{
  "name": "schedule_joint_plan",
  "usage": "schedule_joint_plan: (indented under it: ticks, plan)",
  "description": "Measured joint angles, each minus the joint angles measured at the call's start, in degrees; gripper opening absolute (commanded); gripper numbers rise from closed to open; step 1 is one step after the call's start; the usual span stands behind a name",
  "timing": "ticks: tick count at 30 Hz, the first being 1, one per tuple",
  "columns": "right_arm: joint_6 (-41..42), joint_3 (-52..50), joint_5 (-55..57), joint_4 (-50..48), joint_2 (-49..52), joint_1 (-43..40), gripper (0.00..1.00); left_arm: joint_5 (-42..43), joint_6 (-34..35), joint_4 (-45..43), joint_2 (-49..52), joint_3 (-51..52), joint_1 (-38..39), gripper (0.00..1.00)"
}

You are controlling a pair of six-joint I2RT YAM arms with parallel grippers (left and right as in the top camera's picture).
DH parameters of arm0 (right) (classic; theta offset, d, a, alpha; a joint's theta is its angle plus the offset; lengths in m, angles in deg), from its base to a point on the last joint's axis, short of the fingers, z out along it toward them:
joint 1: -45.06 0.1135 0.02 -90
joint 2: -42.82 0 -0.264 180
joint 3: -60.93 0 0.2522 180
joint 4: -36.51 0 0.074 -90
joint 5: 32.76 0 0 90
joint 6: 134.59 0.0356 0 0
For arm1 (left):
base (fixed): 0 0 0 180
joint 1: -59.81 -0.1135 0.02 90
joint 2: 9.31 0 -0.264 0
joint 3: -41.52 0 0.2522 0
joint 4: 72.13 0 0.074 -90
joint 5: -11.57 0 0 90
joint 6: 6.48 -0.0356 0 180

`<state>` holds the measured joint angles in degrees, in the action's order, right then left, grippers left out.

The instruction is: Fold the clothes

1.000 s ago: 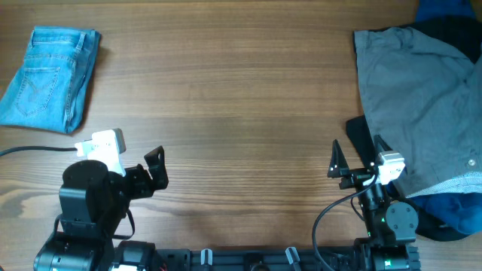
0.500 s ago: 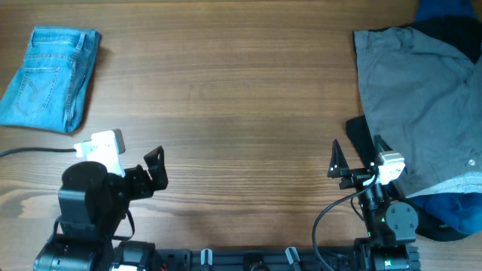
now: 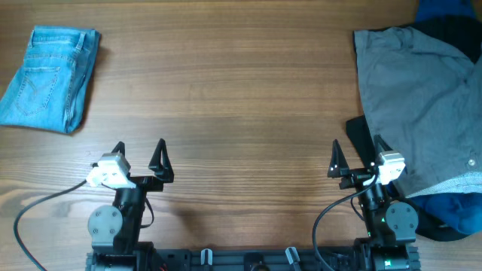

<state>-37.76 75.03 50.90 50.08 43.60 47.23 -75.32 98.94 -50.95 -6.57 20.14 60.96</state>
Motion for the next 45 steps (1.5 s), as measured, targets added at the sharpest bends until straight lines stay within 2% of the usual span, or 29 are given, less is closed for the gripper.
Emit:
schedule_joint_plan:
  ticks: [3, 6, 10, 45]
  plan:
    - [-0.02, 0.0, 0.0, 0.0, 0.0, 0.0, 1.0, -0.02, -1.42, -6.78, -1.86, 2.71, -0.52, 1.0]
    - [0.0, 0.0, 0.0, 0.0, 0.0, 0.0, 1.0, -0.02, -4.24, -8.72, -1.97, 3.96, -0.55, 1.0]
    - [0.0, 0.0, 0.0, 0.0, 0.0, 0.0, 1.0, -0.02, -5.73, -3.37, -1.99, 6.78, -0.55, 1.0]
    - [0.0, 0.0, 0.0, 0.0, 0.0, 0.0, 1.0, -0.04, -6.14, -3.37, -2.01, 6.97, -0.52, 1.0]
